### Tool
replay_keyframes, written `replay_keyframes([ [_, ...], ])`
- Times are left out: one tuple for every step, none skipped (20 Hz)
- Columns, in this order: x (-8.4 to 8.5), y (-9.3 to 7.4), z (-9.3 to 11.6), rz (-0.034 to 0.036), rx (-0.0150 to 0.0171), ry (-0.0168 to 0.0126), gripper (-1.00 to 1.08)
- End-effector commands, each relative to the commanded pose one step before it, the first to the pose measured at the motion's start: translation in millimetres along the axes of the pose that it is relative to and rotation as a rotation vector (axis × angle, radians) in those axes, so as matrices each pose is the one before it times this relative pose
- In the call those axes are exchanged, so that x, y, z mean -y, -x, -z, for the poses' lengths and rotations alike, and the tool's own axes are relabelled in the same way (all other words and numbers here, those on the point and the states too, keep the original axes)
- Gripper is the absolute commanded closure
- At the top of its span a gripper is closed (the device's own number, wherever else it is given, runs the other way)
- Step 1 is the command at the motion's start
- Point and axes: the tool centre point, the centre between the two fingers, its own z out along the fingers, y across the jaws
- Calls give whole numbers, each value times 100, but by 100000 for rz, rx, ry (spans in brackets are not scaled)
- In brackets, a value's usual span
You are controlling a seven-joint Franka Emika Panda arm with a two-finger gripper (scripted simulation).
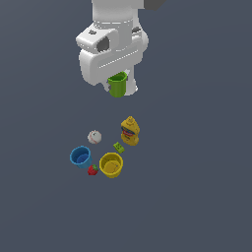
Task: Pick up a designated object from a clutter of objects.
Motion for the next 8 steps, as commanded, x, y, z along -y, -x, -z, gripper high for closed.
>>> replay_keyframes([
  [-36,408,1076,13,46,37,108],
  [-25,111,291,0,0,0,108],
  [-20,79,238,-14,38,28,108],
  [-28,66,190,0,0,0,108],
  [-30,43,139,0,0,0,108],
  [-32,20,88,0,0,0,108],
  [-19,-15,39,0,37,31,108],
  [-14,-6,4,0,0,0,108],
])
